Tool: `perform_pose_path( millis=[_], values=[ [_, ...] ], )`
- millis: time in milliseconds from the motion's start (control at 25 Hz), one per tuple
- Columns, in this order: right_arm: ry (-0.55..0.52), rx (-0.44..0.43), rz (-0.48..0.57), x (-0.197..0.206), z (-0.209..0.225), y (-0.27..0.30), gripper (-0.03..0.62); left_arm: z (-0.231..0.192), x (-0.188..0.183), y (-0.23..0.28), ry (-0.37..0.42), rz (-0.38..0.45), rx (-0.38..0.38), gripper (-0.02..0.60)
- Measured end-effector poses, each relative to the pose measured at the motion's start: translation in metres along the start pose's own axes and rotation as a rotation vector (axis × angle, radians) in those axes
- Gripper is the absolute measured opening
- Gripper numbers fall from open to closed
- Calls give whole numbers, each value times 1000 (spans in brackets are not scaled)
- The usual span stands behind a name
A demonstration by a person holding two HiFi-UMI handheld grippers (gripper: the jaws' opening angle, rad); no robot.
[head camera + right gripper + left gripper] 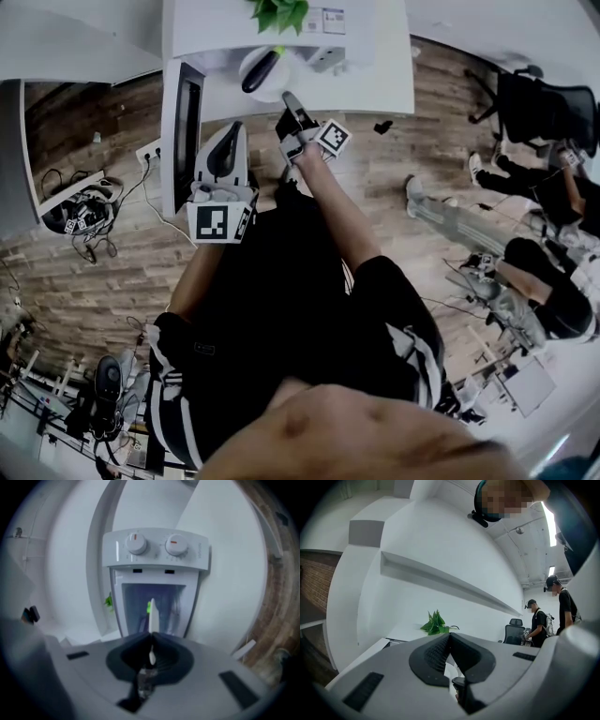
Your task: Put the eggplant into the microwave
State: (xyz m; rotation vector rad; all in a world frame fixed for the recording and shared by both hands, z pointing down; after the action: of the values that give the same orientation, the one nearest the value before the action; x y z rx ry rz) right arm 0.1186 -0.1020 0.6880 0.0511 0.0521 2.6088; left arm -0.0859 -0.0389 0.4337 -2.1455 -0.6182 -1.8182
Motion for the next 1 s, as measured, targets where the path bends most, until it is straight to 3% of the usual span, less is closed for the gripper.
perform_pose_path(
  millis=[480, 1000],
  values=[
    [26, 29, 57, -4, 38, 27, 37, -6, 10, -5, -23, -23, -9, 32],
    [69, 83, 72, -4, 51, 46, 37, -14, 15, -3, -40, -37, -24, 32]
  ],
)
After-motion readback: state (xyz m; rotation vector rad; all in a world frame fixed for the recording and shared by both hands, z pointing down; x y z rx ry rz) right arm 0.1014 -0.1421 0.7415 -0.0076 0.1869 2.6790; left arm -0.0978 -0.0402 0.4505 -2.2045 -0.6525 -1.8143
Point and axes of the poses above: the fingertips, and each gripper's own axes: y forward along the fingers, z to its right, x out of its underside, the point moved 9 cm from there along -y, backward along the fingers, and after that the axes turned 1 degree about z, right-handed, at the moved point
